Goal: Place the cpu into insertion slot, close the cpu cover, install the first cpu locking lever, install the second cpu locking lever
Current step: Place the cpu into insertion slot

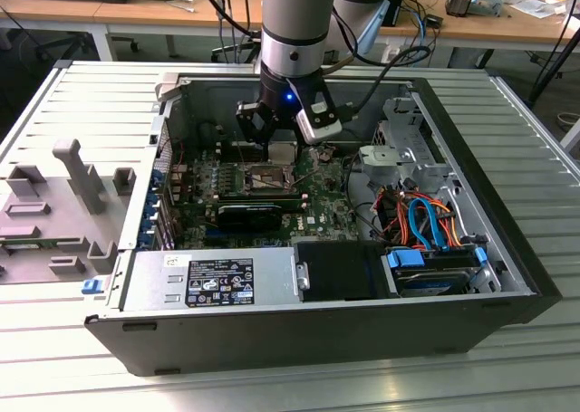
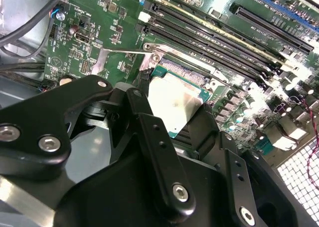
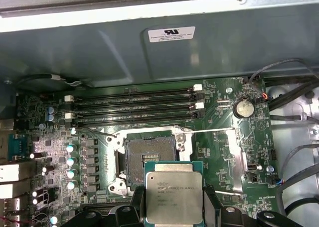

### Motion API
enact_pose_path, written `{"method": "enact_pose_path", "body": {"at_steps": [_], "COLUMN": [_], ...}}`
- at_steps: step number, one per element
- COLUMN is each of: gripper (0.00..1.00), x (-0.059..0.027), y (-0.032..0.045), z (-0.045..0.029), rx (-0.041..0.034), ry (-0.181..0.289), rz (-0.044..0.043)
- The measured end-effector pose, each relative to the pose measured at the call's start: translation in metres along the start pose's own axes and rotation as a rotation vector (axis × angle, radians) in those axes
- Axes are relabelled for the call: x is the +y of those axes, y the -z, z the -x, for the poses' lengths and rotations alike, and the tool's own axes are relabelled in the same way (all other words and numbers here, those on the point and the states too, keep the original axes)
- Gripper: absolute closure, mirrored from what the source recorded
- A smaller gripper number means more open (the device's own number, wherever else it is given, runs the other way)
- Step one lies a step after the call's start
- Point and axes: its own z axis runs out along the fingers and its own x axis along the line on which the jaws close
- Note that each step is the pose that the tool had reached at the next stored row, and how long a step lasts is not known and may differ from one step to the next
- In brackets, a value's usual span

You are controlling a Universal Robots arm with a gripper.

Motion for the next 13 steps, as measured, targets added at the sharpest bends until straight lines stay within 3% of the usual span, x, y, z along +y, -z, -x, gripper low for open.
{"method": "enact_pose_path", "body": {"at_steps": [13], "gripper": [0.45], "x": [0.0000], "y": [0.0000], "z": [0.0000], "rx": [-0.0010], "ry": [-0.011], "rz": [-0.0004]}}
